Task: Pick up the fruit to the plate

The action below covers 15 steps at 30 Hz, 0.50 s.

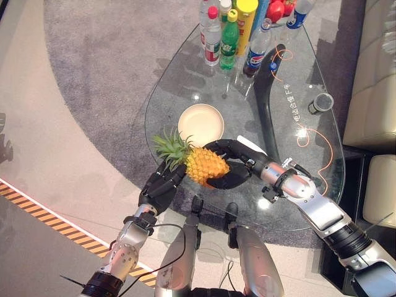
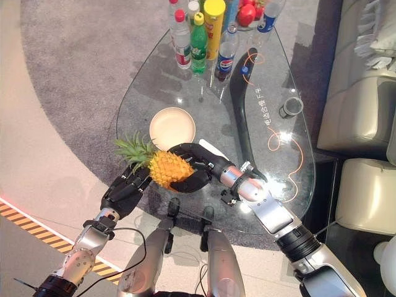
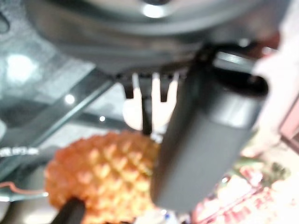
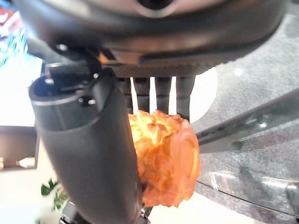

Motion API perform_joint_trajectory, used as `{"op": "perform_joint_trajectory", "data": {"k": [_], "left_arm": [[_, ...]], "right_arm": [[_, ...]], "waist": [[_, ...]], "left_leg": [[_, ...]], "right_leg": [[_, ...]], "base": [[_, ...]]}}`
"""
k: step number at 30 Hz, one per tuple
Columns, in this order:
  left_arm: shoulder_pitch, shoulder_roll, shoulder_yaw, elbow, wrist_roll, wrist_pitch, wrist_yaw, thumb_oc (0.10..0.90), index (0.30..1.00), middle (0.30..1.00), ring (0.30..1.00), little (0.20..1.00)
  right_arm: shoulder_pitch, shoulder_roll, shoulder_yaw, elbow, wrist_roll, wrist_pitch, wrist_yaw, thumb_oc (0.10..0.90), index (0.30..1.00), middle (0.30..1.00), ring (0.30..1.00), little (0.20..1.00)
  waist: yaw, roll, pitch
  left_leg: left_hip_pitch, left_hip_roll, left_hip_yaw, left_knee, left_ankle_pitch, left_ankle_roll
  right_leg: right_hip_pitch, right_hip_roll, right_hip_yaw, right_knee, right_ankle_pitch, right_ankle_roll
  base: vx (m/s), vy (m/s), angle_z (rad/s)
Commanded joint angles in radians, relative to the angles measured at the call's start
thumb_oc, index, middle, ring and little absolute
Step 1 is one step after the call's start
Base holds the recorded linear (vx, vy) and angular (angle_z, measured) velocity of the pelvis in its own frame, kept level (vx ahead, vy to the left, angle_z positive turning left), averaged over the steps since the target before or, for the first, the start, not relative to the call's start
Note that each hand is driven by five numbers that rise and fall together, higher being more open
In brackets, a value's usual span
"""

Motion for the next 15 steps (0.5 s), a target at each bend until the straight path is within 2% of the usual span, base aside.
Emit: {"op": "perform_joint_trajectory", "data": {"k": [1,8,13,15], "left_arm": [[-0.108,-0.056,-0.017,-0.223,0.019,-0.078,-0.017,0.800,0.900,0.900,0.900,0.900],[-0.120,-0.047,-0.009,-0.223,-0.018,-0.108,-0.016,0.800,0.900,0.900,0.900,0.900],[-0.121,-0.054,-0.005,-0.225,-0.028,-0.102,-0.018,0.800,0.900,0.900,0.900,0.900],[-0.119,-0.061,-0.002,-0.226,-0.043,-0.101,-0.028,0.800,0.900,0.900,0.900,0.900]], "right_arm": [[-0.071,0.089,0.237,-0.336,0.085,-0.110,0.322,0.100,0.300,0.300,0.300,0.200],[-0.104,0.084,0.277,-0.310,0.103,-0.105,0.349,0.100,0.300,0.300,0.300,0.200],[-0.110,0.091,0.283,-0.312,0.119,-0.093,0.362,0.100,0.300,0.300,0.300,0.200],[-0.106,0.094,0.278,-0.320,0.141,-0.084,0.398,0.100,0.300,0.300,0.300,0.200]], "waist": [[-0.012,-0.039,-0.025],[0.003,-0.044,-0.025],[0.006,-0.047,-0.025],[0.007,-0.047,-0.025]], "left_leg": [[-0.009,-0.068,-0.009,0.113,-0.080,0.036],[-0.009,-0.066,-0.014,0.115,-0.080,0.033],[-0.008,-0.066,-0.018,0.119,-0.081,0.032],[-0.007,-0.065,-0.019,0.118,-0.080,0.032]], "right_leg": [[0.078,-0.005,0.045,-0.138,0.090,0.042],[0.084,-0.008,0.039,-0.139,0.089,0.041],[0.086,-0.006,0.039,-0.137,0.087,0.039],[0.086,-0.004,0.040,-0.135,0.087,0.038]], "base": [[0.00,0.000,0.00],[0.00,-0.006,0.02],[0.01,-0.009,0.03],[0.02,-0.002,0.01]]}}
